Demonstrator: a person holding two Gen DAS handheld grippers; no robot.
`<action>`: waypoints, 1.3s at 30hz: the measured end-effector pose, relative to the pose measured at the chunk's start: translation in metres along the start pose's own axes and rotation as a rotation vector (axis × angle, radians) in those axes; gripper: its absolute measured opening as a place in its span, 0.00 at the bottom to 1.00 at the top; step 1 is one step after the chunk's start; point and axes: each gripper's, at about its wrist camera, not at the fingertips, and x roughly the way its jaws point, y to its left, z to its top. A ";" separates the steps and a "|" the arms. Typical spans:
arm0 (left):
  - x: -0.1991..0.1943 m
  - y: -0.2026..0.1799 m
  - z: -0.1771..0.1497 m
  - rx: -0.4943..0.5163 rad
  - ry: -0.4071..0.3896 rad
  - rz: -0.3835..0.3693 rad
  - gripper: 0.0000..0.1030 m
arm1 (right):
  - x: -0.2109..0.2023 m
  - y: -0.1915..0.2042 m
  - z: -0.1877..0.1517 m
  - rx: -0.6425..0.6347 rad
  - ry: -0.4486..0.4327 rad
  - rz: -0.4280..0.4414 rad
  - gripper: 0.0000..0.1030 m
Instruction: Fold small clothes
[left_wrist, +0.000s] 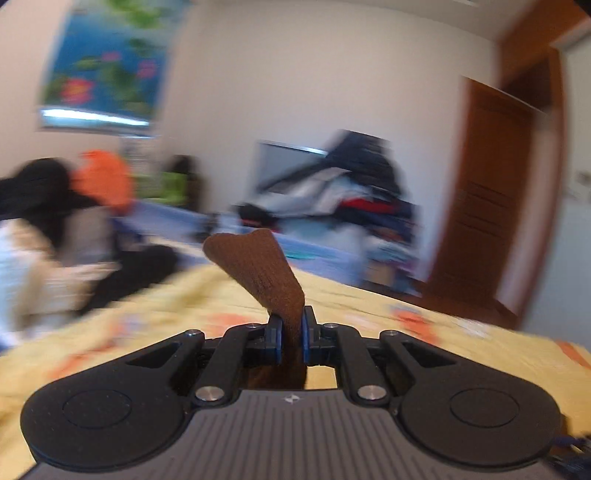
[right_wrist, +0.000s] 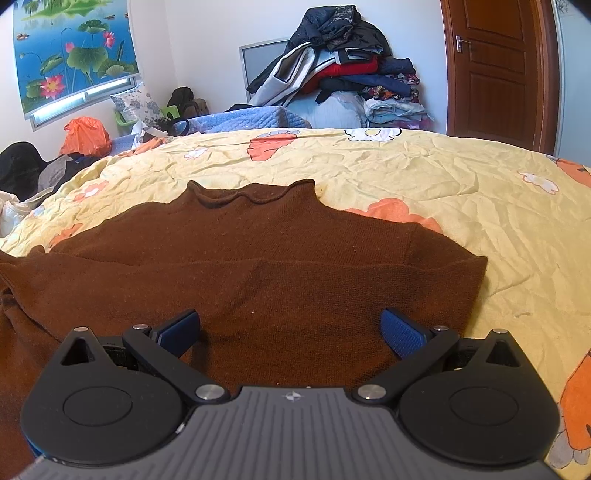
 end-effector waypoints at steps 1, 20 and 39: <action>0.010 -0.031 -0.007 0.013 0.038 -0.090 0.10 | 0.000 0.000 0.000 0.002 -0.001 0.000 1.00; 0.004 0.031 -0.093 -0.229 0.307 -0.033 0.98 | -0.024 -0.051 0.011 0.648 0.055 0.382 0.96; 0.011 0.035 -0.094 -0.233 0.284 -0.039 0.98 | -0.030 0.005 0.084 0.390 0.111 0.419 0.13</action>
